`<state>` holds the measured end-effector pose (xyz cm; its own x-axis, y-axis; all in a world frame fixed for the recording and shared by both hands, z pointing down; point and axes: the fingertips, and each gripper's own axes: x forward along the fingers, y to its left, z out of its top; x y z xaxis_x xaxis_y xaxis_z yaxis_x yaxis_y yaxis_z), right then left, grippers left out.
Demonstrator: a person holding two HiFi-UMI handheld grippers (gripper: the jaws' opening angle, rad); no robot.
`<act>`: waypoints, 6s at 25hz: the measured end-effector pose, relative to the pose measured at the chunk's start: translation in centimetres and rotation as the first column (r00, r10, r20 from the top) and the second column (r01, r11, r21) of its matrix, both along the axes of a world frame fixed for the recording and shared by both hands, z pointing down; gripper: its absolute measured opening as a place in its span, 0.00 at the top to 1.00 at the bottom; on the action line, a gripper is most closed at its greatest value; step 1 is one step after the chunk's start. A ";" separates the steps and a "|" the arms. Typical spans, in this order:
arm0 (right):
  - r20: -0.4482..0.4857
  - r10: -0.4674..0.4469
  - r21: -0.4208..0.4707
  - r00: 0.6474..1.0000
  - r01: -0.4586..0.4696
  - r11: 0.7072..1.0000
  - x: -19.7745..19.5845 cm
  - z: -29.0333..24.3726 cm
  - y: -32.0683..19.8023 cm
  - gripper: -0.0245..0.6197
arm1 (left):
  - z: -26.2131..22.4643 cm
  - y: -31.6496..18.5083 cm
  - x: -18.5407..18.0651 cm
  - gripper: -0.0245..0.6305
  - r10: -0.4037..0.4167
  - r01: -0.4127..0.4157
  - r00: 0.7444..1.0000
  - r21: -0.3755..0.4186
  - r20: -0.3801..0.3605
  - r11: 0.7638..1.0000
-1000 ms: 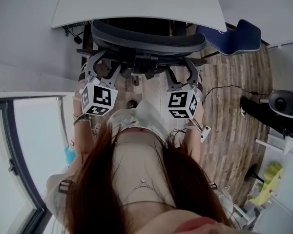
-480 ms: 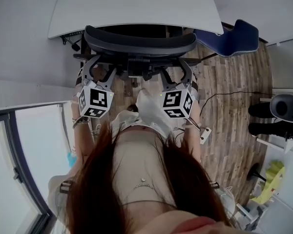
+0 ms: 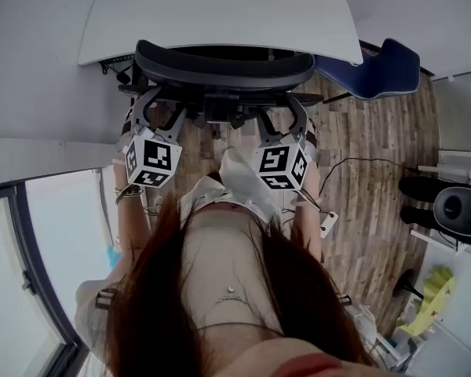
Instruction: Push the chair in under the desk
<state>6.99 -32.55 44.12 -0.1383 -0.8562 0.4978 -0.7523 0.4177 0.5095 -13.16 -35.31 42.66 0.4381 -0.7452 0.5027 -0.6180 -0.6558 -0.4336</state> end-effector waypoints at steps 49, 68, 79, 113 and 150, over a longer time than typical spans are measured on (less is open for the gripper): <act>0.009 -0.057 0.031 0.998 0.057 0.998 1.3 0.0 -8.5 0.55 | 0.0 -7.7 1.3 0.59 -0.042 0.042 0.999 -0.001 0.003 0.999; 0.011 -0.056 0.034 0.998 0.056 0.998 1.6 0.0 -11.4 0.55 | 0.0 -10.5 1.6 0.59 -0.049 0.049 0.999 -0.001 0.001 0.999; 0.014 -0.065 0.043 0.998 0.064 0.997 2.1 0.0 -12.6 0.55 | 0.0 -11.5 2.0 0.59 -0.057 0.057 0.998 0.007 -0.007 0.998; 0.015 -0.086 0.055 0.996 0.085 0.995 2.4 0.2 -16.7 0.54 | 0.2 -15.4 2.3 0.59 -0.082 0.082 0.997 0.004 -0.002 0.997; 0.011 -0.079 0.078 0.997 0.078 0.994 2.2 -0.6 -15.4 0.55 | -0.9 -15.2 1.9 0.60 -0.086 0.088 0.992 0.014 -0.092 0.996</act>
<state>9.20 -47.99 43.55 -0.2133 -0.8785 0.4275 -0.7261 0.4353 0.5322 -11.27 -50.51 41.79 0.4146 -0.7910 0.4500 -0.7099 -0.5905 -0.3839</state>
